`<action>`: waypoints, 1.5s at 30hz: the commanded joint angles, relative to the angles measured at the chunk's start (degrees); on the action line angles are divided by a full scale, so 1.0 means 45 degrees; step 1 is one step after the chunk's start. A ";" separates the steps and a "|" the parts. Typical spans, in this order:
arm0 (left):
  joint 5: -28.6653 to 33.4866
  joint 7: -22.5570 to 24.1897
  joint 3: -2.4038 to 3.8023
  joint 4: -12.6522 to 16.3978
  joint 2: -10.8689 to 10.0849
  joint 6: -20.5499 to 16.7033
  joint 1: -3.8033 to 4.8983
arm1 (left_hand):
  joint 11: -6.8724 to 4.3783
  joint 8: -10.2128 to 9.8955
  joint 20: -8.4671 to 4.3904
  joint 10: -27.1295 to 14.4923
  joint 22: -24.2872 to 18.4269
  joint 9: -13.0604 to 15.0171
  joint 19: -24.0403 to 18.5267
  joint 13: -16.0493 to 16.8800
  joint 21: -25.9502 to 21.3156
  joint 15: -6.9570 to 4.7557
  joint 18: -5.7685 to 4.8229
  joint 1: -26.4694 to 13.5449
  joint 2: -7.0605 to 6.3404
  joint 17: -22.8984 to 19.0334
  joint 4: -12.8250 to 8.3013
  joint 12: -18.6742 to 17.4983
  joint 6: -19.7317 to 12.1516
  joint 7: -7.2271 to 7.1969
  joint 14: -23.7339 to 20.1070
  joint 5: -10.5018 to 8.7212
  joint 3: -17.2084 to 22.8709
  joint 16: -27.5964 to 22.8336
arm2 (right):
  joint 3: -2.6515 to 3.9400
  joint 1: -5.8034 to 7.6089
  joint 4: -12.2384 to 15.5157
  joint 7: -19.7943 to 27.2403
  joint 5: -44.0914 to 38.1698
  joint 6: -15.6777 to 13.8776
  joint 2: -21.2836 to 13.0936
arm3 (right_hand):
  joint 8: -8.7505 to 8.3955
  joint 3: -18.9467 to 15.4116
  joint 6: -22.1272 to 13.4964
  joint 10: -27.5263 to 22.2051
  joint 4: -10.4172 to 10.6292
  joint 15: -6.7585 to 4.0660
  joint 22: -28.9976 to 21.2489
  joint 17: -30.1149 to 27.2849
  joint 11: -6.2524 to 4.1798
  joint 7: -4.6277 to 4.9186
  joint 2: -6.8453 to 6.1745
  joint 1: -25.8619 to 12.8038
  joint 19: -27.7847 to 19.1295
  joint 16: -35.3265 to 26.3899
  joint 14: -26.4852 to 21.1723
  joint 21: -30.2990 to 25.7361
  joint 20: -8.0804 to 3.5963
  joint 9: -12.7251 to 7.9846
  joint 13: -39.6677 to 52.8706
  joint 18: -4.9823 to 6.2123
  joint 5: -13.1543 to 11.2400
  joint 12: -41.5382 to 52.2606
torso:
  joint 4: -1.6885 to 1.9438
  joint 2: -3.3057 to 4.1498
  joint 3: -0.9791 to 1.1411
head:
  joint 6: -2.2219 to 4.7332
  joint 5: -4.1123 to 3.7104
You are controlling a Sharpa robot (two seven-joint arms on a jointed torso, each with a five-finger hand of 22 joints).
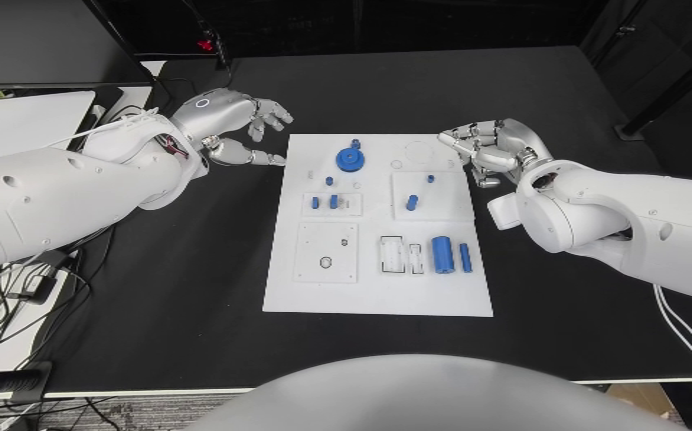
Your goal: Assemble the parts on the task board
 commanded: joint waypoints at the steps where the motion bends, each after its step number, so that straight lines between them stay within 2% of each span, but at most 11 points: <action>1: 0.7425 0.1821 0.0008 0.0244 0.0050 -0.0585 -0.0058 | 0.0355 0.0163 0.0252 -0.0509 -0.0404 -0.0072 -0.1007 0.0011 -0.0957 0.0406 -0.0280 -0.0299 0.0304 -0.0585 0.0006 0.0071 -0.0092 0.0426 -0.1400 0.1486 -0.1432 -0.0934 | 0.0014 0.0252 -0.0001 -0.0267 -0.2364 0.1010 -0.0137 | 0.0224 0.0043 0.0183 -0.0982 0.0097 -0.0262 0.2575 0.3354 -0.0082 -0.0069 0.0162 0.0655 0.0051 0.0032 0.1323 -0.0075 -0.0123 0.0025 -0.2430 0.0058 -0.0177 -0.2683 | 0.0035 0.0008 0.0002 | 0.0051 -0.0046; 3: 0.9394 0.2588 0.0007 0.0357 0.0124 -0.0456 -0.0138 | 0.0490 0.0261 0.0439 -0.1037 -0.0832 -0.0139 -0.1876 0.0012 -0.1799 0.0730 -0.0435 -0.0487 0.0439 -0.1019 0.0019 0.0138 -0.0183 0.0658 -0.2390 0.1766 -0.2000 -0.1485 | 0.0016 0.0384 -0.0115 -0.0387 -0.3571 0.1198 -0.0174 | 0.0272 0.0124 0.0490 -0.1037 0.0103 -0.0210 0.2628 0.3354 0.0006 -0.0044 0.0282 0.1235 0.0235 0.0032 0.1323 0.0061 -0.0134 0.0026 -0.4091 0.0012 -0.0587 -0.4298 | 0.0073 0.0016 -0.0001 | 0.0073 -0.0152; 6: 1.1414 0.3615 0.0006 0.0498 0.0211 -0.0231 -0.0289 | 0.0730 0.0302 0.0693 -0.1722 -0.1466 -0.0224 -0.3102 0.0021 -0.2930 0.1094 -0.0669 -0.0716 0.0404 -0.1516 0.0026 0.0212 -0.0496 0.0823 -0.3643 0.1803 -0.2132 -0.2010 | 0.0015 0.0485 -0.0297 -0.0643 -0.5272 0.1410 -0.0151 | 0.0202 0.0261 0.0922 -0.1118 0.0085 -0.0090 0.2640 0.3107 0.0161 -0.0015 0.0361 0.1912 0.0351 -0.0159 0.1213 0.0109 -0.0114 -0.0001 -0.5665 0.0005 -0.1106 -0.5699 | 0.0010 0.0010 -0.0005 | 0.0081 -0.0195; 8: 1.2549 0.4276 0.0006 0.0598 0.0279 -0.0068 -0.0410 | 0.0804 0.0322 0.0841 -0.2116 -0.1822 -0.0256 -0.3751 0.0008 -0.3527 0.1300 -0.0796 -0.1064 0.0141 -0.1787 0.0036 0.0211 -0.0657 0.0898 -0.4433 0.1717 -0.2327 -0.2323 | 0.0012 0.0527 -0.0435 -0.0883 -0.6674 0.1593 -0.0101 | 0.0130 0.0426 0.1212 -0.1034 0.0097 -0.0017 0.2613 0.2693 0.0234 -0.0015 0.0511 0.2379 0.0359 -0.0469 0.1062 0.0064 -0.0100 -0.0026 -0.6407 0.0018 -0.1613 -0.6280 | 0.0010 0.0024 0.0003 | 0.0115 -0.0219; 11: 1.3734 0.4952 0.0006 0.0769 0.0332 0.0165 -0.0575 | 0.1003 0.0227 0.1072 -0.2841 -0.2359 -0.0323 -0.4779 -0.0006 -0.4421 0.1638 -0.0984 -0.1594 -0.0513 -0.2151 0.0069 0.0100 -0.1168 0.1051 -0.5721 0.1634 -0.2878 -0.2817 | 0.0008 0.0557 -0.0609 -0.1284 -0.8657 0.1840 0.0046 | -0.0180 0.0698 0.1553 -0.0861 0.0104 0.0013 0.2580 0.2537 0.0227 0.0009 0.0607 0.3084 0.0408 -0.0562 0.1064 0.0026 -0.0054 -0.0128 -0.7612 0.0018 -0.2728 -0.7158 | 0.0011 0.0028 -0.0003 | 0.0124 -0.0277; 13: 1.4429 0.5305 0.0005 0.0883 0.0361 0.0319 -0.0682 | 0.1130 0.0116 0.1197 -0.3283 -0.2576 -0.0362 -0.5161 -0.0024 -0.4767 0.1769 -0.1061 -0.1938 -0.0934 -0.2303 0.0091 -0.0020 -0.1574 0.1173 -0.6439 0.1584 -0.3254 -0.3094 | 0.0006 0.0567 -0.0709 -0.1565 -0.9884 0.2078 0.0185 | -0.0411 0.0790 0.1657 -0.0715 0.0119 0.0014 0.2572 0.2563 0.0263 -0.0073 0.0534 0.3358 0.0451 -0.0528 0.1096 0.0026 -0.0066 -0.0194 -0.8203 0.0016 -0.2904 -0.7546 | -0.0006 0.0019 -0.0004 | 0.0115 -0.0338; 15: 1.4956 0.5553 0.0005 0.0978 0.0393 0.0402 -0.0759 | 0.1231 0.0132 0.1346 -0.3655 -0.2770 -0.0338 -0.5478 -0.0009 -0.5067 0.1793 -0.1165 -0.2199 -0.1103 -0.2405 0.0100 -0.0099 -0.1782 0.1281 -0.7073 0.1553 -0.3344 -0.3295 | 0.0004 0.0571 -0.0781 -0.1883 -1.0900 0.2281 0.0302 | -0.0546 0.0852 0.1785 -0.0565 0.0123 0.0007 0.2556 0.2550 0.0265 -0.0127 0.0505 0.3504 0.0459 -0.0527 0.1103 0.0001 -0.0056 -0.0223 -0.8573 0.0015 -0.2960 -0.7764 | 0.0026 0.0017 0.0009 | 0.0129 -0.0414; 18: 1.5483 0.5806 0.0005 0.1138 0.0410 0.0491 -0.0834 | 0.1346 0.0214 0.1420 -0.4141 -0.3903 -0.0291 -0.6180 0.0044 -0.5598 0.1878 -0.1253 -0.2577 -0.1271 -0.2456 0.0101 -0.0102 -0.2151 0.1399 -0.7797 0.1457 -0.3426 -0.3354 | 0.0002 0.0573 -0.0868 -0.2432 -1.2371 0.2629 0.0471 | -0.0640 0.0904 0.1897 -0.0438 0.0094 -0.0035 0.2530 0.2524 0.0213 -0.0213 0.0425 0.3695 0.0438 -0.0539 0.1100 -0.0051 -0.0077 -0.0243 -0.8841 0.0027 -0.2975 -0.7947 | 0.0055 0.0022 0.0009 | 0.0149 -0.0508; 23: 1.5839 0.6035 0.0005 0.1440 0.0336 0.0524 -0.0893 | 0.1420 0.0360 0.1387 -0.4566 -0.4755 -0.0228 -0.6622 0.0107 -0.5967 0.1966 -0.1209 -0.2776 -0.1348 -0.2424 0.0104 -0.0017 -0.2571 0.1458 -0.8321 0.1388 -0.3527 -0.3234 | 0.0000 0.0566 -0.1027 -0.3192 -1.4289 0.3169 0.0817 | -0.0851 0.0922 0.2015 -0.0208 0.0131 -0.0218 0.2504 0.2474 0.0041 -0.0355 0.0259 0.3865 0.0429 -0.0566 0.1093 -0.0099 -0.0229 -0.0296 -0.9309 0.0035 -0.2983 -0.8314 | 0.0002 0.0012 -0.0014 | 0.0206 -0.0602; 28: 1.5946 0.6052 0.0005 0.1632 0.0288 0.0577 -0.0913 | 0.1435 0.0508 0.1383 -0.4654 -0.4833 -0.0173 -0.6618 0.0164 -0.6058 0.2028 -0.1098 -0.2751 -0.1253 -0.2376 0.0098 0.0118 -0.2703 0.1468 -0.8421 0.1353 -0.3442 -0.3072 | -0.0001 0.0557 -0.1123 -0.3845 -1.5498 0.3627 0.1106 | -0.0996 0.0902 0.2042 -0.0100 0.0144 -0.0326 0.2483 0.2432 -0.0022 -0.0398 0.0167 0.3832 0.0420 -0.0591 0.1087 -0.0139 -0.0339 -0.0321 -0.9569 0.0041 -0.2986 -0.8531 | 0.0039 0.0016 0.0008 | 0.0256 -0.0777; 45: 1.5986 0.5853 0.0005 0.1852 0.0213 0.0684 -0.0931 | 0.1463 0.1094 0.1447 -0.5007 -0.4939 0.0021 -0.6320 0.0345 -0.6217 0.2123 -0.1056 -0.2579 -0.0882 -0.2269 0.0098 0.0656 -0.3076 0.1485 -0.8702 0.1067 -0.3129 -0.2479 | -0.0001 0.0549 -0.1298 -0.5482 -1.6653 0.4375 0.1446 | -0.1261 0.0976 0.2083 -0.0017 0.0130 -0.0346 0.2411 0.2333 0.0003 -0.0320 0.0012 0.3754 0.0374 -0.0652 0.1077 -0.0277 -0.0400 -0.0335 -0.9988 0.0066 -0.2984 -0.8888 | 0.0006 0.0015 -0.0004 | 0.0317 -0.0909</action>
